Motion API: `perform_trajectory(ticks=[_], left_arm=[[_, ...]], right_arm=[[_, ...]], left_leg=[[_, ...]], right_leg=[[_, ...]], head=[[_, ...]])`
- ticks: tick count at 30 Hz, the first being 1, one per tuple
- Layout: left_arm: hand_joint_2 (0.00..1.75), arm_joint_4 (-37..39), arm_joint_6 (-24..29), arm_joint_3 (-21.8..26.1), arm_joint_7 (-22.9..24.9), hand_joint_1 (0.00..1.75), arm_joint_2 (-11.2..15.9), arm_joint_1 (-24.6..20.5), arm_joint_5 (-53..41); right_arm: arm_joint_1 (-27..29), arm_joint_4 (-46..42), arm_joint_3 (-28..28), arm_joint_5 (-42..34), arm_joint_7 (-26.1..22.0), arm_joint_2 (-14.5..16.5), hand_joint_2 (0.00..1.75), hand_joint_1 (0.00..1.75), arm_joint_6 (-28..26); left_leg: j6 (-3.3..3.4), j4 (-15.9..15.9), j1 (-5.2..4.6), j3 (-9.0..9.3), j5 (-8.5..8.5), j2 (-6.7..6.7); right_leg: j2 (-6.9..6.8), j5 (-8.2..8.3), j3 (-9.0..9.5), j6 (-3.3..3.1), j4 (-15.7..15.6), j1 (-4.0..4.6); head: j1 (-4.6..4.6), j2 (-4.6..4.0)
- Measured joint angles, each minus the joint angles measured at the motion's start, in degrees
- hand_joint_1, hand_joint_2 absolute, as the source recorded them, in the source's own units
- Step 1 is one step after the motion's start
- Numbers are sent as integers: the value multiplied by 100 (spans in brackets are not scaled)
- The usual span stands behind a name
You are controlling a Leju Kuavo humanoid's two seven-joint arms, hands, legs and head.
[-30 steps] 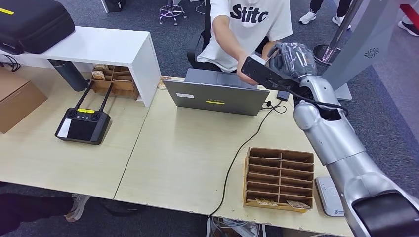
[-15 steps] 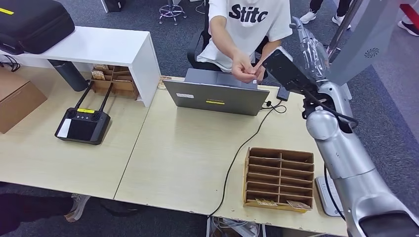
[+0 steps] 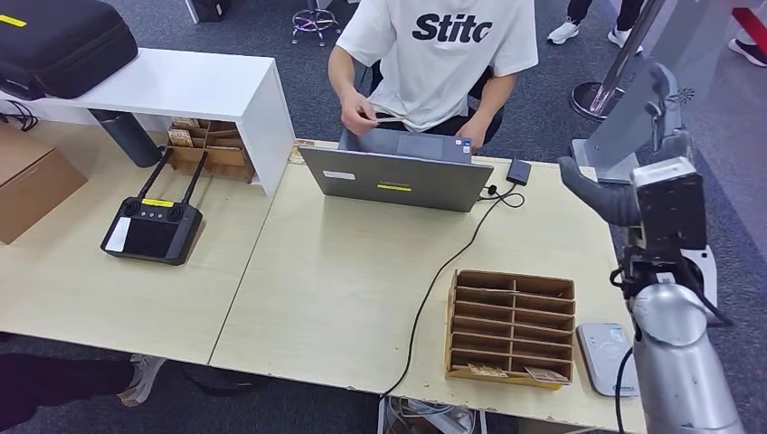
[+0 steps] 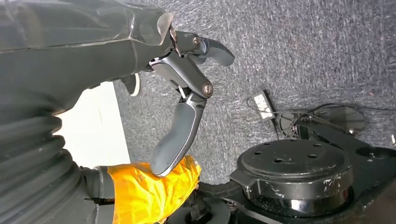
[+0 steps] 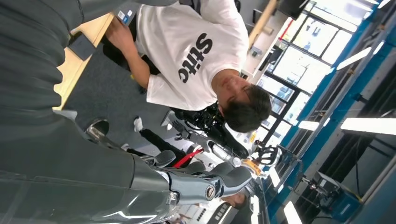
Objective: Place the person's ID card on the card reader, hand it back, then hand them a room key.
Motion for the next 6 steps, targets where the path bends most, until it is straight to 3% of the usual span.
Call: perform_trajectory(ticks=[6], left_arm=[[175, -76, 323, -243, 47, 0, 0, 132, 173]], right_arm=[[982, -596, -672, -411, -351, -31, 175, 0, -24]], left_leg=[[3, 0, 0, -2, -5, 0]], right_leg=[[-1, -3, 0, -1, 0, 0]], head=[[0, 0]])
